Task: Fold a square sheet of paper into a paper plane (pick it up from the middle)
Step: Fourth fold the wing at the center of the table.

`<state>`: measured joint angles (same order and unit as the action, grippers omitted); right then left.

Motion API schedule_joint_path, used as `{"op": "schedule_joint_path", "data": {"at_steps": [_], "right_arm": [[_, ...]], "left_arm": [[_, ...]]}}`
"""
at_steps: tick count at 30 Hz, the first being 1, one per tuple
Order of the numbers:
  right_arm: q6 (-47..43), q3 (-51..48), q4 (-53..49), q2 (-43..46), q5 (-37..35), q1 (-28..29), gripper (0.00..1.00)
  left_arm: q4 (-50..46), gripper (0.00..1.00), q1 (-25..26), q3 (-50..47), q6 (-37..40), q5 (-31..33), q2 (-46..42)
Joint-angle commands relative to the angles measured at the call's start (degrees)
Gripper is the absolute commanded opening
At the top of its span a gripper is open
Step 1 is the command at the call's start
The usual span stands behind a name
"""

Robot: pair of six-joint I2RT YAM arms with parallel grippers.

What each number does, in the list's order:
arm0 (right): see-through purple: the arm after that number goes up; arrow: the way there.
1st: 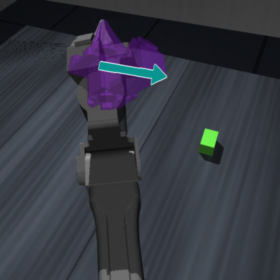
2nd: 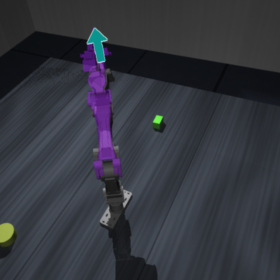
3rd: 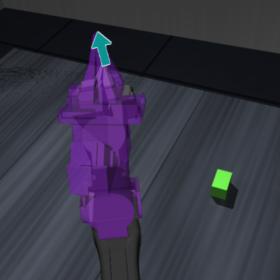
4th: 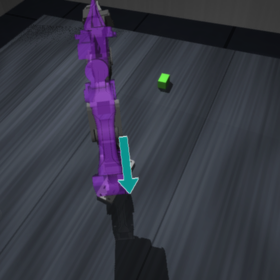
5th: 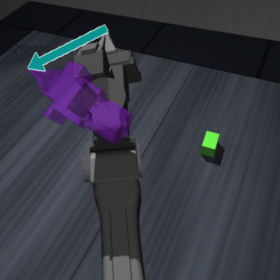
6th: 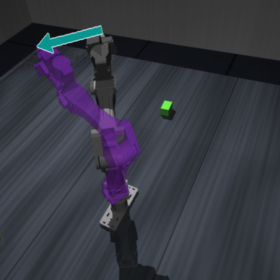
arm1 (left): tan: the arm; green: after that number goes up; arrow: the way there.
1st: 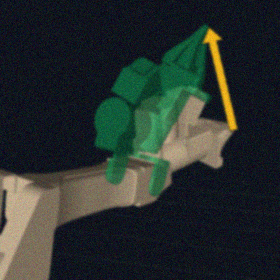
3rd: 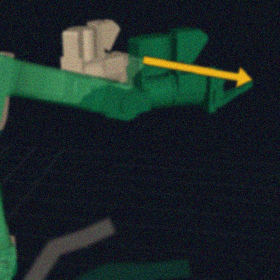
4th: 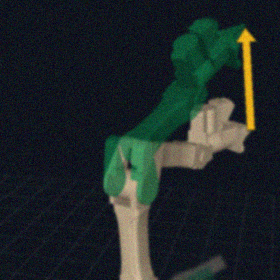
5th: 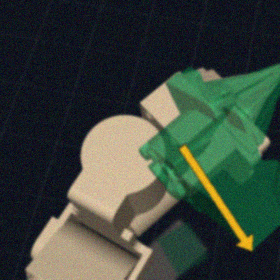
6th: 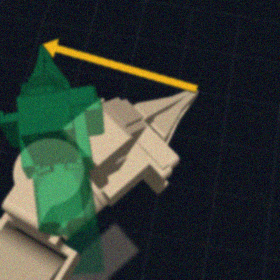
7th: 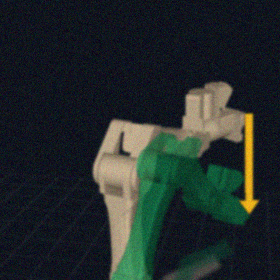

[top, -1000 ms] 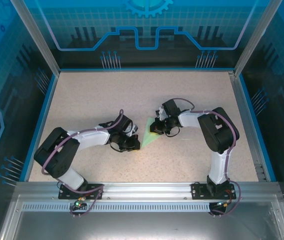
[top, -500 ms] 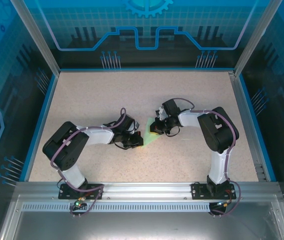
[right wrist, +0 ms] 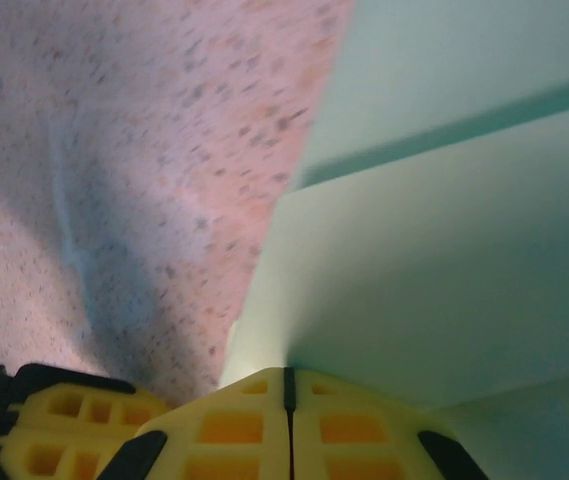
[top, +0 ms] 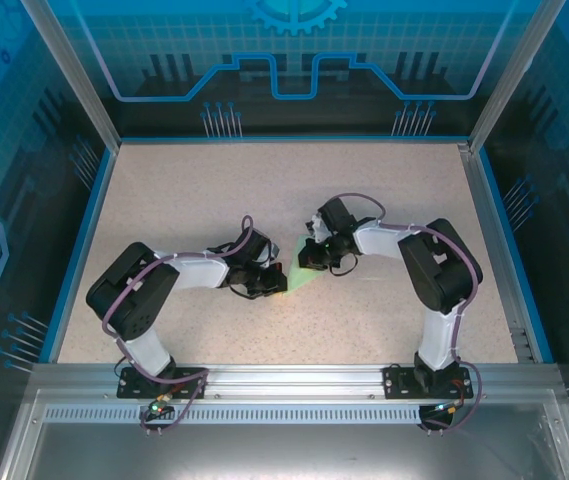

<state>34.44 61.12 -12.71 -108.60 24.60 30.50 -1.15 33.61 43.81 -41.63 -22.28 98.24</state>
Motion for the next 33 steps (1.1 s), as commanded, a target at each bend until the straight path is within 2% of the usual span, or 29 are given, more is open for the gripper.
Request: {"op": "schedule_joint_path", "data": {"at_steps": [1,16,33], "right_arm": [[-1.8,-1.06,-1.34,2.64,-0.36,2.9,0.06],[-4.28,-3.11,0.71,-0.46,2.24,5.14,0.06],[-7.01,0.47,-0.42,-4.37,0.12,-3.07,0.06]], "left_arm": [[-4.4,0.0,0.36,-1.69,1.35,3.74,0.86],[-5.32,0.0,0.33,-1.52,1.2,3.83,0.76],[-11.16,0.0,0.41,-0.84,1.94,4.62,1.43]]}}
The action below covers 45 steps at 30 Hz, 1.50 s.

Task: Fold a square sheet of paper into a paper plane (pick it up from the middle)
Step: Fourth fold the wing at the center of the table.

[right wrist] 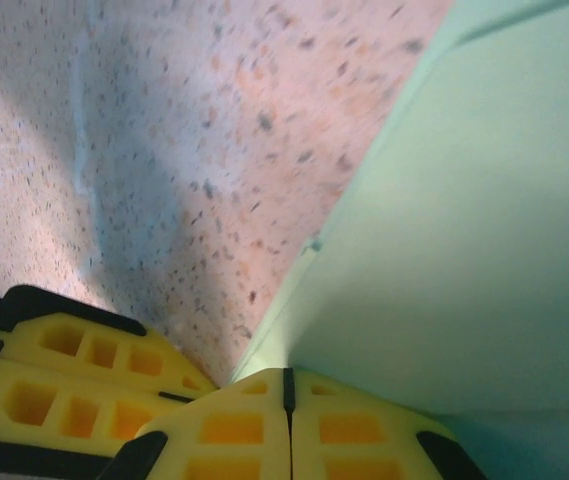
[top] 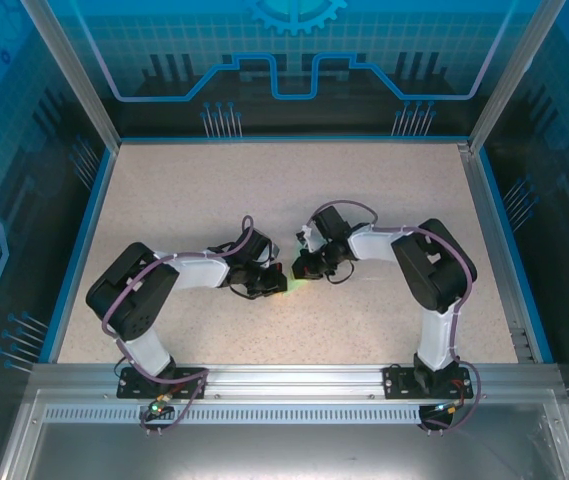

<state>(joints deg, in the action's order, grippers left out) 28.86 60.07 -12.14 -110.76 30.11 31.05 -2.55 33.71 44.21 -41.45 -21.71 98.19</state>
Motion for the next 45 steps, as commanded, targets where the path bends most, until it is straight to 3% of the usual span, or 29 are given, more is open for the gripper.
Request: {"op": "schedule_joint_path", "data": {"at_steps": [1,21,28,33,36,42,45], "right_arm": [[-1.44,2.02,-1.37,-2.47,-5.78,-4.15,0.06],[-1.92,11.1,-4.82,-4.84,-10.67,-15.9,0.06],[-2.92,14.41,-7.39,-0.79,-11.26,-17.07,0.14],[-0.51,8.88,-6.86,5.83,-11.01,-16.15,0.33],[3.42,3.01,-4.63,10.15,-9.52,-15.56,0.46],[11.94,-5.46,1.18,15.7,-6.59,-12.36,0.55],[14.35,-6.42,2.0,16.04,-8.06,-9.63,0.56]], "left_arm": [[-9.85,0.0,0.22,-1.22,1.73,3.97,1.65],[-10.33,0.0,0.29,-0.2,2.76,2.49,3.02],[-9.86,0.0,0.28,1.95,2.26,2.54,1.93],[-8.58,0.15,0.25,6.01,1.84,1.4,-2.39],[-7.84,0.3,-0.11,8.0,1.24,3.07,-5.22],[-4.32,0.45,-1.94,8.36,0.56,8.51,-9.07],[-4.01,0.57,-2.9,8.27,0.5,12.75,-10.43]]}}
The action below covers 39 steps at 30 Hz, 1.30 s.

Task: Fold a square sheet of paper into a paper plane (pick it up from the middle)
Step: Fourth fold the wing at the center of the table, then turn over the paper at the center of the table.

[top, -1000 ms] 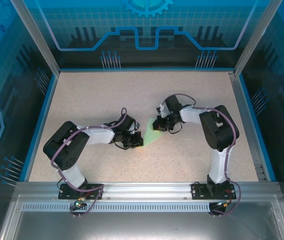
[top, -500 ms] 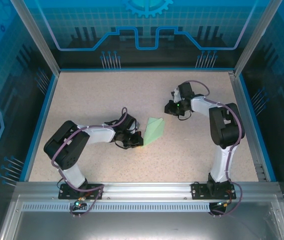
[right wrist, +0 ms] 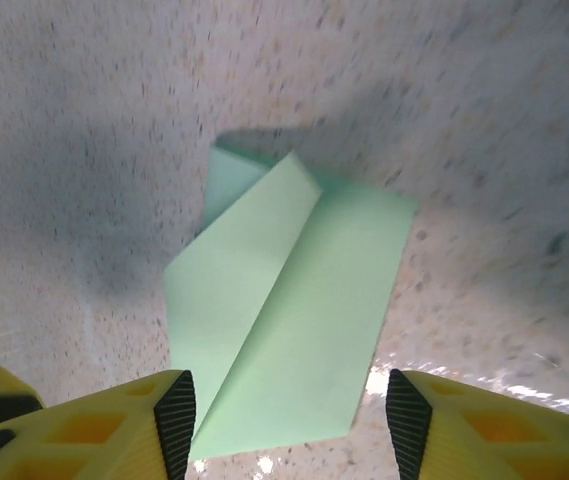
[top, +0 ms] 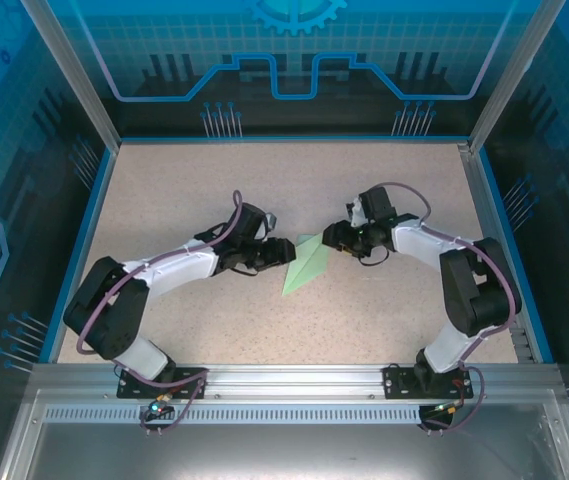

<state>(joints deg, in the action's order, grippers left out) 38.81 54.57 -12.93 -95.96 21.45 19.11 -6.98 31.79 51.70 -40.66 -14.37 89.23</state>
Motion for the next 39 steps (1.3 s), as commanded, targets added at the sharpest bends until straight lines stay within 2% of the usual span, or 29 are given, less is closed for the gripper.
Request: {"op": "schedule_joint_path", "data": {"at_steps": [1,4,13,18,23,28,31,33,39], "right_arm": [[5.1,-1.04,3.15,1.0,0.17,3.17,0.56],[6.25,-0.16,4.4,-0.92,-0.08,5.23,0.55],[8.98,2.68,3.68,-5.8,-3.9,8.25,0.5],[10.69,2.61,6.03,-7.69,-3.7,8.81,0.48],[11.95,3.57,11.11,-10.65,2.01,8.97,0.41],[12.43,2.71,14.71,-11.16,4.01,9.01,0.3],[12.42,2.44,16.54,-11.0,6.71,8.66,0.14],[13.17,1.98,18.78,-10.7,8.89,8.1,0.07],[13.41,1.68,21.97,-6.12,14.73,5.83,0.04]], "left_arm": [[0.68,0.62,-1.41,0.52,-0.43,6.74,-1.91],[1.12,0.72,-3.02,-0.1,-0.99,8.73,-2.65],[2.78,0.99,-7.9,-2.78,-0.06,7.35,-2.57],[2.7,0.98,-10.01,-3.28,0.24,6.51,-2.48],[3.42,0.99,-12.6,-3.49,-3.04,2.48,-1.02],[6.94,0.98,-14.69,-4.28,-6.43,-4.02,0.37],[8.77,0.99,-15.44,-4.86,-7.27,-6.95,0.22],[9.81,0.99,-15.51,-5.61,-7.56,-7.4,-0.72],[10.48,0.99,-15.71,-6.37,-7.41,-12.61,-2.56]]}}
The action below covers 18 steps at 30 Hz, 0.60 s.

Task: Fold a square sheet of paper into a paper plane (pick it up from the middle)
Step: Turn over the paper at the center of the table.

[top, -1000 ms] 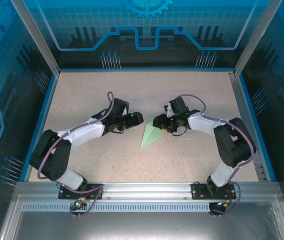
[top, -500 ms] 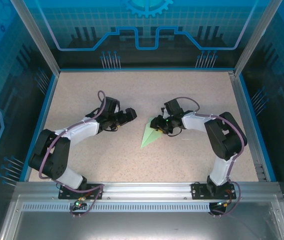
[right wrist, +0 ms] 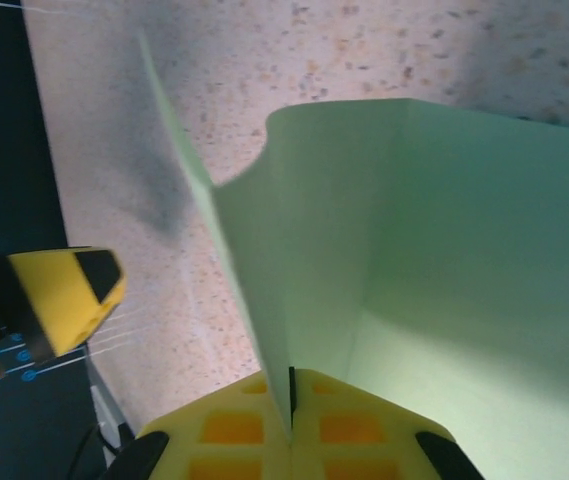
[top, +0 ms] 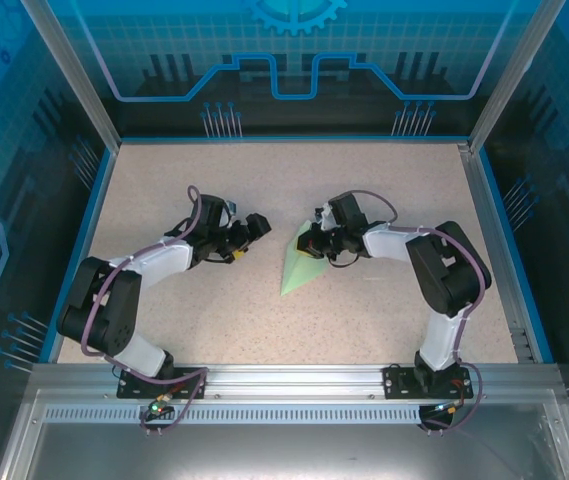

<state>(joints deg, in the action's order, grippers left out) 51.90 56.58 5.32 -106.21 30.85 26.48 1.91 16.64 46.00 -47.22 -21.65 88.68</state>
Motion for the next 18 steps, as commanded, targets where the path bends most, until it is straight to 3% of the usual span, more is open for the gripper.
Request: {"op": "schedule_joint_path", "data": {"at_steps": [1,9,18], "right_arm": [[0.23,-0.38,4.22,5.2,6.37,-1.89,0.03],[2.82,0.55,7.39,11.49,14.35,-5.47,0.05],[7.33,3.6,8.73,10.04,18.69,-5.67,0.06]], "left_arm": [[2.47,0.98,-0.57,-0.98,-1.18,-6.63,-2.12],[13.21,0.98,-0.34,-2.56,-5.13,-18.98,-2.38],[22.98,0.98,2.66,0.28,-12.75,-25.85,0.93]]}}
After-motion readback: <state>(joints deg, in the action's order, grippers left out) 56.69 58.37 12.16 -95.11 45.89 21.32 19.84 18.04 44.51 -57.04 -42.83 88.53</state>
